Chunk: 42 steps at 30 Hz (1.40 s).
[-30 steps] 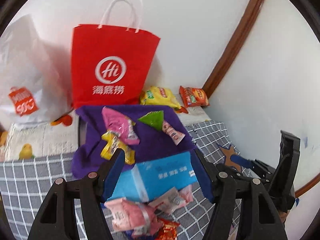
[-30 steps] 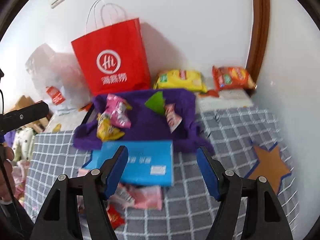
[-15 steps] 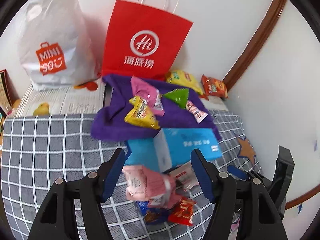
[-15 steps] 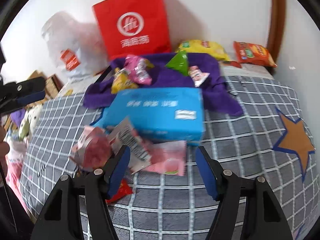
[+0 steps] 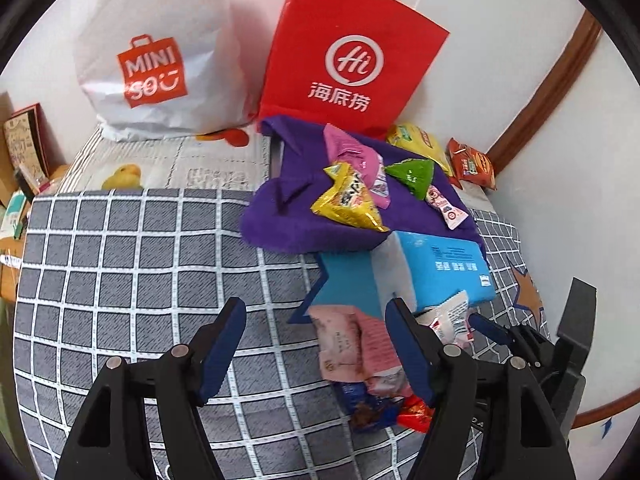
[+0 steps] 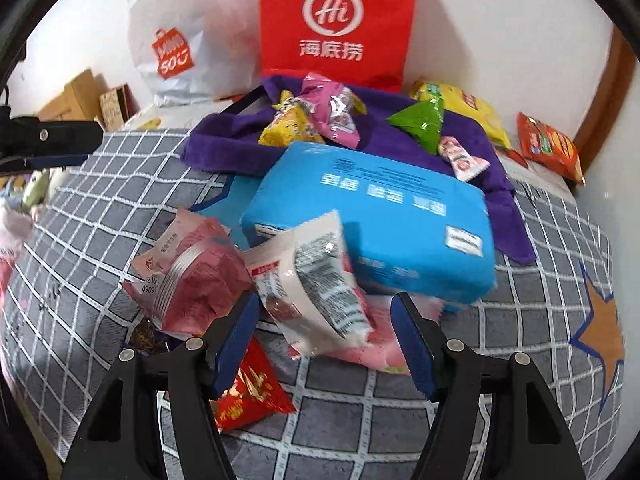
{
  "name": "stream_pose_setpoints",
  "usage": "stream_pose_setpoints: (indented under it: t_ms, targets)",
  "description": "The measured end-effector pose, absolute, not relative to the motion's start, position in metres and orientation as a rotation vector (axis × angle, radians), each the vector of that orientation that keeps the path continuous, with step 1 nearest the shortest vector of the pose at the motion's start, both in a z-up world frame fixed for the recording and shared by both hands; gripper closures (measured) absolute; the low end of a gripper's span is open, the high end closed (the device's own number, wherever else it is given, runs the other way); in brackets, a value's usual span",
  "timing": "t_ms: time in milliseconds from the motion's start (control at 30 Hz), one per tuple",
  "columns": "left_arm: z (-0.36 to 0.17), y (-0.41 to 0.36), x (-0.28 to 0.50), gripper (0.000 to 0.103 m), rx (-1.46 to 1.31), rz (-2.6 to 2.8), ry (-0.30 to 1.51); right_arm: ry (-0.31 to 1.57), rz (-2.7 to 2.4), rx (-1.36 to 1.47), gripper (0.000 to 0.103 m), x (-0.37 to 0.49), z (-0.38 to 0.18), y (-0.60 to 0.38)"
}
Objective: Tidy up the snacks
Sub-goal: 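Withdraw both tools from the towel back toward the snack pile, then grasp the white snack packet with the right tool while the left tool grasps the pink banded bag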
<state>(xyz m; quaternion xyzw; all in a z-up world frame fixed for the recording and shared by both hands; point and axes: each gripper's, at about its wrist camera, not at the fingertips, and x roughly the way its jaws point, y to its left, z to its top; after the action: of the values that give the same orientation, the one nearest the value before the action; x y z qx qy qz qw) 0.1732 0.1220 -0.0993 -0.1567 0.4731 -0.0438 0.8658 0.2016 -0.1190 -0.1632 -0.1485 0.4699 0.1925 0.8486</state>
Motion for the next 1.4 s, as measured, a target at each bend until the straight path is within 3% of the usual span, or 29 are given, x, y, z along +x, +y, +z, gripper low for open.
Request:
stream_pose_setpoints:
  t_ms: [367, 433, 800, 1033, 1400]
  targets:
    - [-0.101, 0.133, 0.16, 0.033, -0.35, -0.083, 0.989, 0.962, 0.348, -0.552, 0.036, 0.203, -0.183, -0.092]
    - [-0.101, 0.131, 0.155, 0.033, -0.346, -0.079, 0.988, 0.963, 0.343, -0.558, 0.048, 0.203, -0.185, -0.094]
    - [-0.121, 0.095, 0.153, 0.033, -0.341, -0.108, 1.037, 0.946, 0.349, -0.334, 0.05, 0.174, -0.141, -0.156]
    - [-0.137, 0.043, 0.17, 0.033, -0.308, -0.168, 1.086, 1.038, 0.332, -0.174, 0.05, 0.172, -0.15, -0.216]
    - [-0.166, 0.005, 0.19, 0.037, -0.251, -0.065, 1.153, 1.079, 0.421, -0.18, 0.05, 0.189, -0.176, -0.232]
